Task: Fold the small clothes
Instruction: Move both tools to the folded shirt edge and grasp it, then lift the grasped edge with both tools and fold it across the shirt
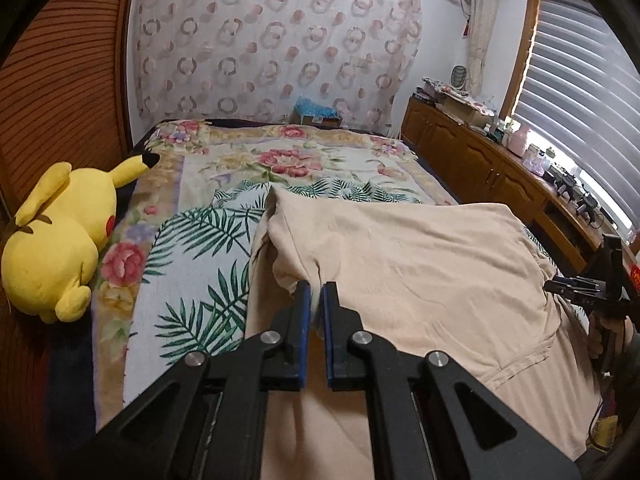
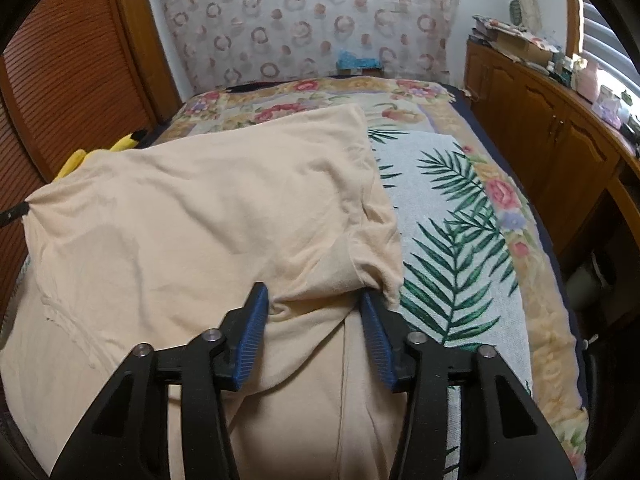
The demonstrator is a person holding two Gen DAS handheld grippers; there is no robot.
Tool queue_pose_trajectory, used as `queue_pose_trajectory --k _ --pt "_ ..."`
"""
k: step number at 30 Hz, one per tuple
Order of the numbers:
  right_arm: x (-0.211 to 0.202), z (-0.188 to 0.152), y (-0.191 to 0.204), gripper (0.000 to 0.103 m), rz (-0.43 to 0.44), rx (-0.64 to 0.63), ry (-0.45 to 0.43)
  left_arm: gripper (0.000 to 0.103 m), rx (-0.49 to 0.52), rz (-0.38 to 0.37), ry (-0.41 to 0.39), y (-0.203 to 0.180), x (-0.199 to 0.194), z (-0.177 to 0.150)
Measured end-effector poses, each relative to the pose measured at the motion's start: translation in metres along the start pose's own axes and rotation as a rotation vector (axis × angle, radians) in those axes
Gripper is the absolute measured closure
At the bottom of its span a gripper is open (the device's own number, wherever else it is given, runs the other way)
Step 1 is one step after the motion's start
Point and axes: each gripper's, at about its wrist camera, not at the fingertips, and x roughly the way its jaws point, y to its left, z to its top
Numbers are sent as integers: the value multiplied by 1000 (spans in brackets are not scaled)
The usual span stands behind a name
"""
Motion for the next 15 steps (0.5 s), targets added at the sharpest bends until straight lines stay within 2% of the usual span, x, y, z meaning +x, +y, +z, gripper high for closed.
queue_pose_trajectory --k 2,6,12,15 --pt "0 4 -2 70 1 -12 3 100 12 3 -1 -2 0 3" --pt "1 9 -1 98 37 -24 -2 100 11 -2 -24 -2 -5 10" --pt "-22 16 2 100 47 -30 -102 100 13 -7 -37 -3 -15 8" --pt "-33 18 3 100 50 -34 -122 100 8 -8 -43 -4 -20 5"
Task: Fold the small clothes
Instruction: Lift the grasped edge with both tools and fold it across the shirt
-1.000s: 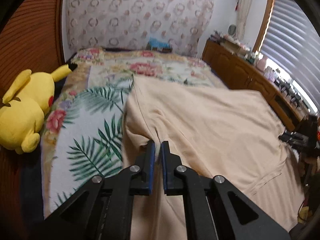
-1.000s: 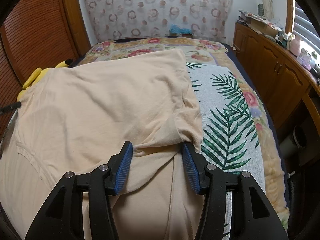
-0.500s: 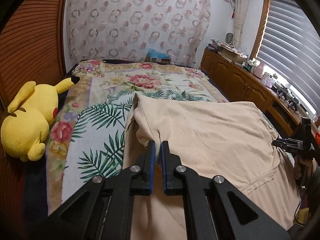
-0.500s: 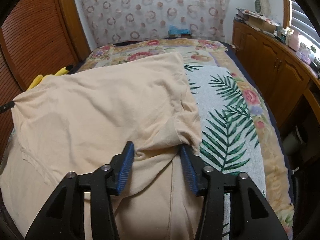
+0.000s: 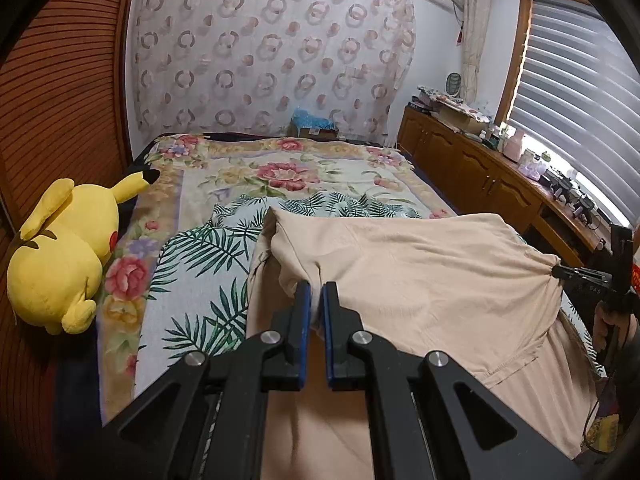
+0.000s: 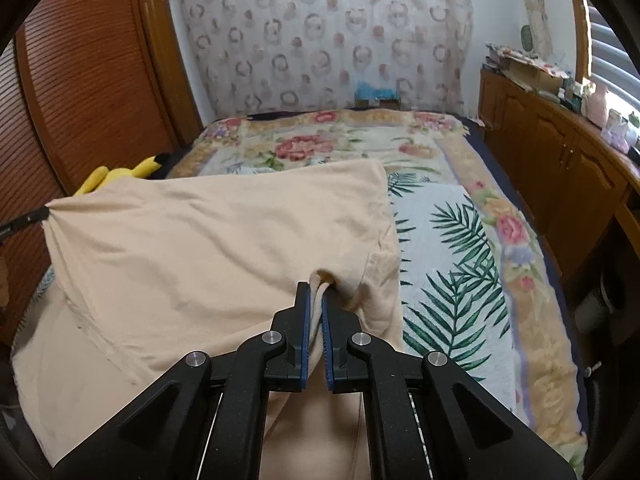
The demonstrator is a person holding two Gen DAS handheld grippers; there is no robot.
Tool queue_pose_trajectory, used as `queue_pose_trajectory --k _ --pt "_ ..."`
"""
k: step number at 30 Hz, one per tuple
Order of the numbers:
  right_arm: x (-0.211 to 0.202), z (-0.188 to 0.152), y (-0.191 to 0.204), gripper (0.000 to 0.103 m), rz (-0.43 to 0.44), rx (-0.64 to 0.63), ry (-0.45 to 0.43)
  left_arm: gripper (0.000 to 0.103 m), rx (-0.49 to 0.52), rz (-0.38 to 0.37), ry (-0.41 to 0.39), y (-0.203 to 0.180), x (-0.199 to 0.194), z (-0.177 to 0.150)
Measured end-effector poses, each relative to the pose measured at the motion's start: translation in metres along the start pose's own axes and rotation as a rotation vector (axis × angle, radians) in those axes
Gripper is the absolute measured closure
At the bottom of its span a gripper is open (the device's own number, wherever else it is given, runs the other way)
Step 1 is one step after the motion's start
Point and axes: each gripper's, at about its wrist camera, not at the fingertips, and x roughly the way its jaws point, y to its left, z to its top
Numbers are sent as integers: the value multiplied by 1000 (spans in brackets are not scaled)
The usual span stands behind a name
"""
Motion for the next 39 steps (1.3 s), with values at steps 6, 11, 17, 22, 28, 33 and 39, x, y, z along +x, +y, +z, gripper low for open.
queue_pose_trajectory --k 6,11,17,22,28,33,39 --pt "-25 1 3 101 19 4 -52 100 -10 -3 -24 -2 -18 -7" --pt "-51 -3 5 101 26 -2 -88 100 -16 -4 -55 -3 -39 -15" --pt "-85 -15 13 101 29 -12 -134 100 -1 -1 -98 -8 -68 -33" --pt "-107 -36 19 101 32 -26 -156 100 4 -1 -112 -12 -86 -55" --pt "-130 -62 30 101 37 -37 -168 100 8 -5 -139 -19 -113 -80" --pt "-156 -76 36 101 35 -47 -189 100 6 -3 -166 -24 -142 -92" --pt "-187 -89 37 101 39 -49 -183 100 11 14 -127 -24 -161 -111"
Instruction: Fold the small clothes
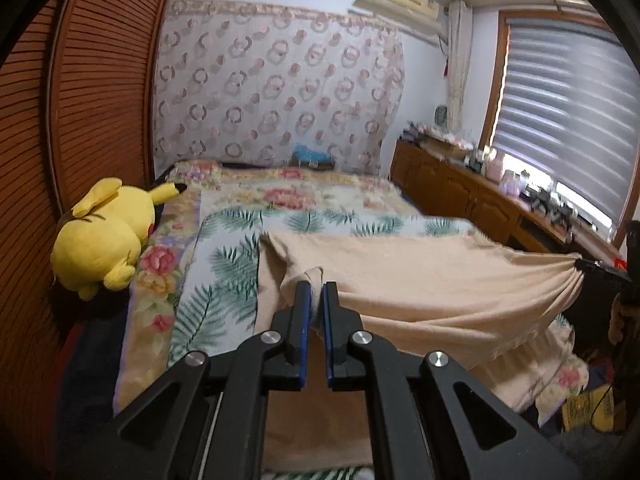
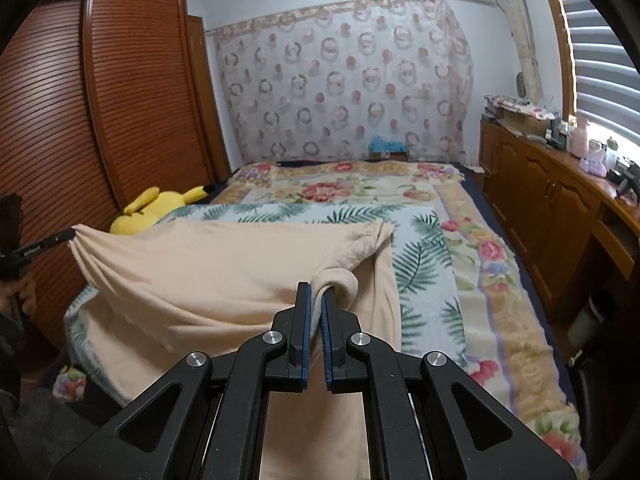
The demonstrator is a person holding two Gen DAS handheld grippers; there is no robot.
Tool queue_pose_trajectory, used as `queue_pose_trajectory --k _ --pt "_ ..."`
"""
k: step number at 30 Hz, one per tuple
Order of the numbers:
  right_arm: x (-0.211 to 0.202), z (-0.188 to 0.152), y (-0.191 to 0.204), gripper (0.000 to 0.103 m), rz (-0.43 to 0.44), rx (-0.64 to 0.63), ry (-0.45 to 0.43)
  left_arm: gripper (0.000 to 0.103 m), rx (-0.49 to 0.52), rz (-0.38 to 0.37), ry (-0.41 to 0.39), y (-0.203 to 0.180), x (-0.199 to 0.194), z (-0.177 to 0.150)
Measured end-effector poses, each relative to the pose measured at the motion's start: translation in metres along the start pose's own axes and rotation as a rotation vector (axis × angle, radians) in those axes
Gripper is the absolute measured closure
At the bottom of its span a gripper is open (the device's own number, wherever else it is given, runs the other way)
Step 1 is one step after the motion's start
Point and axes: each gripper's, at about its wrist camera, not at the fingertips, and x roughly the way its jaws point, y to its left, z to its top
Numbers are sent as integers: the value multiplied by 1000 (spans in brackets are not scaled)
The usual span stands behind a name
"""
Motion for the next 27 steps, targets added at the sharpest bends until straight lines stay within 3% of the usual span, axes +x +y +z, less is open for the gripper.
queue_pose_trajectory --k 6,10,12,14,17,19,21,27 --pt "21 -40 3 100 -71 -56 128 98 12 53 124 6 29 -40" --pt "42 -59 -4 95 -121 -38 186 92 34 97 165 6 40 -53" --pt "42 -59 -6 92 -149 -44 180 80 32 98 171 7 40 -55" --pt "40 -54 -9 88 -160 -46 172 62 27 97 168 8 38 -55" --pt "36 -46 -10 71 -182 -60 144 53 26 96 165 11 37 -55" --pt "34 -40 -8 60 -185 -67 120 51 21 99 169 11 37 -57" --pt "36 -38 -5 56 -172 -64 112 51 11 103 184 11 40 -60" --pt "68 -42 18 56 -103 -74 152 51 -9 117 202 12 48 -69"
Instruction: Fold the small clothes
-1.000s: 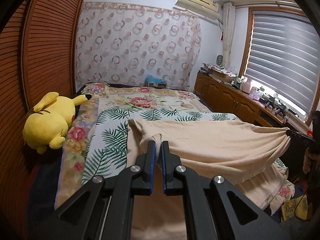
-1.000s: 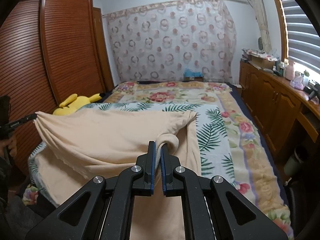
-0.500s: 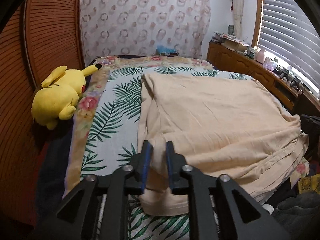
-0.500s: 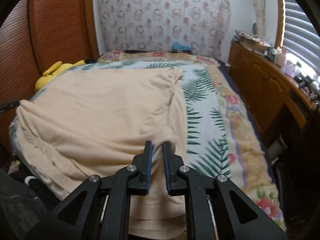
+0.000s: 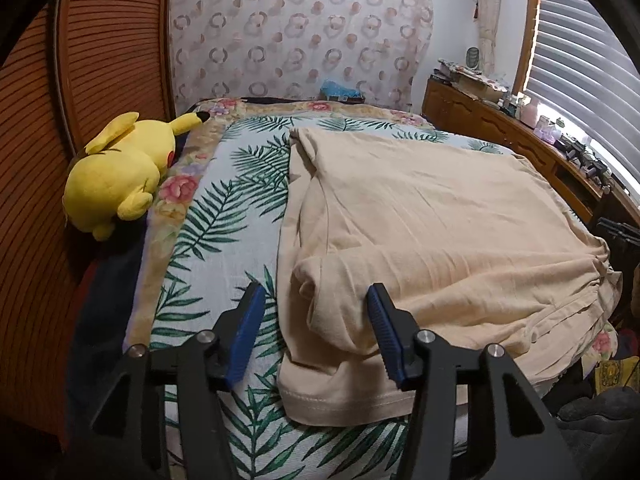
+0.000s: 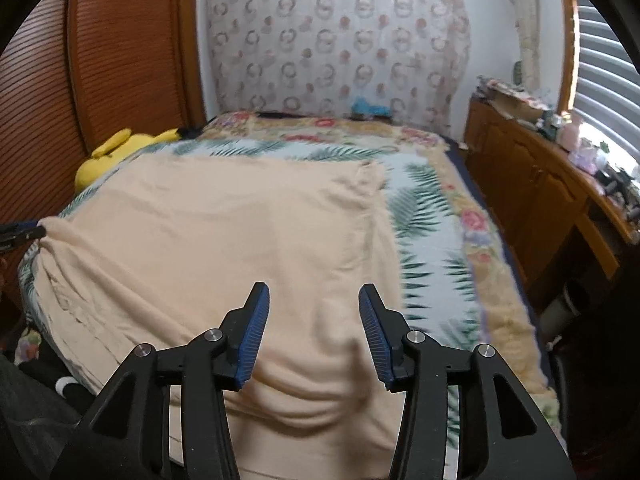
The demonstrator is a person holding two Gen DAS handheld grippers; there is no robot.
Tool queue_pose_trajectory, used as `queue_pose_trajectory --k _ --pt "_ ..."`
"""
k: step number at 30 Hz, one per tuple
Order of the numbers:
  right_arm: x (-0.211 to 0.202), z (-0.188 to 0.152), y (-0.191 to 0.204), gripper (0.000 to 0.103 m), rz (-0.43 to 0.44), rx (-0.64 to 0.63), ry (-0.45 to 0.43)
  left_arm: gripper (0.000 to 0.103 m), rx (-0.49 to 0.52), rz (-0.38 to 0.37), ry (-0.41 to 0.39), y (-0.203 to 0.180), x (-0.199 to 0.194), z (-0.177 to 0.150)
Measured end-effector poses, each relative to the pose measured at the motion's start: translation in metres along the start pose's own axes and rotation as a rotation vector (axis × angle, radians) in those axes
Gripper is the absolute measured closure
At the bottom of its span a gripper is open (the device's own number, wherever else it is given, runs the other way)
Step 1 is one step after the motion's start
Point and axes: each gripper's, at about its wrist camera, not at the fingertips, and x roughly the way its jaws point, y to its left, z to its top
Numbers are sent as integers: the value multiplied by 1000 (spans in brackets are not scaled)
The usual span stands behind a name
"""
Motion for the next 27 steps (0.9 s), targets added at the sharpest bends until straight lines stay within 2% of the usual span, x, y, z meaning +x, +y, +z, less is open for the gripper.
queue_pose_trajectory --k 7,14,22,27 --pt "35 -5 36 56 79 -27 56 51 -3 -12 26 -2 10 -8" --pt "53 -12 51 56 83 -54 100 51 -15 -23 43 -1 15 -13" --pt "55 -26 56 35 63 -72 48 51 -32 -34 38 1 15 -19" --pt "55 -28 55 35 65 -62 39 51 -40 -43 43 3 14 -20"
